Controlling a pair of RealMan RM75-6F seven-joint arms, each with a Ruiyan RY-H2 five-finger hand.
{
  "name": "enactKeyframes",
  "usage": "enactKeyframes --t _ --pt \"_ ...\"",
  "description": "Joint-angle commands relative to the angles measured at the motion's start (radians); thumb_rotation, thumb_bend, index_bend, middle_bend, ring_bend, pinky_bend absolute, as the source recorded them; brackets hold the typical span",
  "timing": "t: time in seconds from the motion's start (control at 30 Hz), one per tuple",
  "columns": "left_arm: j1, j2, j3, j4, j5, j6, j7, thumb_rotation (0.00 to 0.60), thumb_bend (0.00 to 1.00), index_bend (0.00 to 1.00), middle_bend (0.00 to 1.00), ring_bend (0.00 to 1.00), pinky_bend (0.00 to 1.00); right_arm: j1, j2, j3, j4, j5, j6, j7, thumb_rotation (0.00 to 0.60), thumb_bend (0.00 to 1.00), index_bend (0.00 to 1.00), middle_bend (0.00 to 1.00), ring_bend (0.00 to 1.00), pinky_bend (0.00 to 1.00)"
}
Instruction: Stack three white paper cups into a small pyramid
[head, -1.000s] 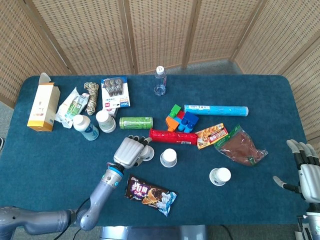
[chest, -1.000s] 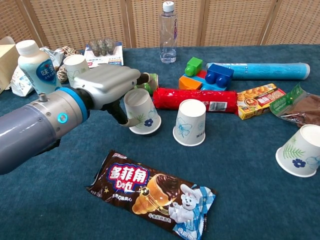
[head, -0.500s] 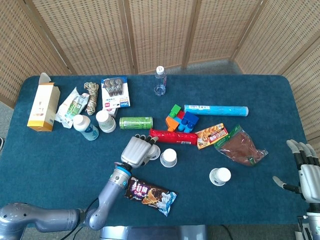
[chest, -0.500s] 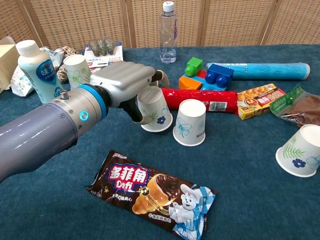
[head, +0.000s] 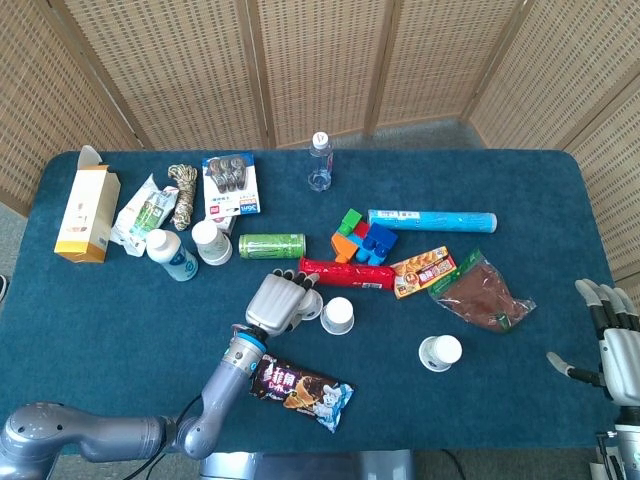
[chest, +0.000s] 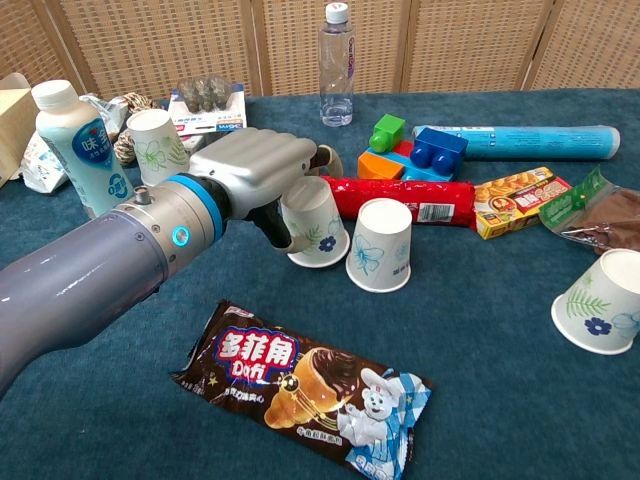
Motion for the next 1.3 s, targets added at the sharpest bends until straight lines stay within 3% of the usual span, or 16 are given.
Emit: enactKeyframes --t 0.03,0.1,0.33,0.53,0.87,1.13,1.3 --pt "-0.002 0.003 -0.001 -0.005 -0.01 -0.002 -0.001 0.6 0.3 0.17 0.24 0.25 0.42 0.0 0.001 0.001 0.0 0.001 0.001 0.002 0.6 0.15 0.01 0.0 0.0 0.0" --pt "-0.004 0.007 0.0 -0.011 -0.016 -0.003 0.003 0.6 0.3 0.14 0.12 0.15 0.39 -0.001 0.002 0.001 0.0 0.002 0.0 0.005 0.6 0.16 0.01 0.0 0.0 0.0" --pt "-0.006 0.015 0.011 -0.025 -0.02 0.006 0.003 0.6 0.3 0.1 0.0 0.04 0.36 -0.001 0.002 0.0 0.0 0.0 0.002 0.005 0.6 0.15 0.01 0.0 0.0 0.0" --pt "0.012 0.09 0.031 -0.139 0.004 0.038 0.013 0.6 0.29 0.02 0.0 0.0 0.32 -0.001 0.002 0.0 0.001 0.0 0.0 0.002 0.6 0.16 0.01 0.0 0.0 0.0" --pt "0.086 0.346 0.112 -0.405 0.057 0.145 0.107 0.6 0.29 0.0 0.0 0.0 0.18 -0.001 -0.005 -0.007 -0.007 -0.015 0.006 -0.026 0.6 0.16 0.01 0.0 0.0 0.0" --pt "0.141 0.48 0.187 -0.427 0.149 0.147 0.014 0.6 0.29 0.0 0.0 0.0 0.13 0.001 -0.013 -0.013 -0.013 -0.026 0.008 -0.055 0.6 0.16 0.01 0.0 0.0 0.0" --pt "0.192 0.571 0.249 -0.447 0.261 0.17 -0.074 0.6 0.29 0.0 0.0 0.0 0.08 0.002 -0.017 -0.014 -0.013 -0.027 0.006 -0.066 0.6 0.16 0.01 0.0 0.0 0.0"
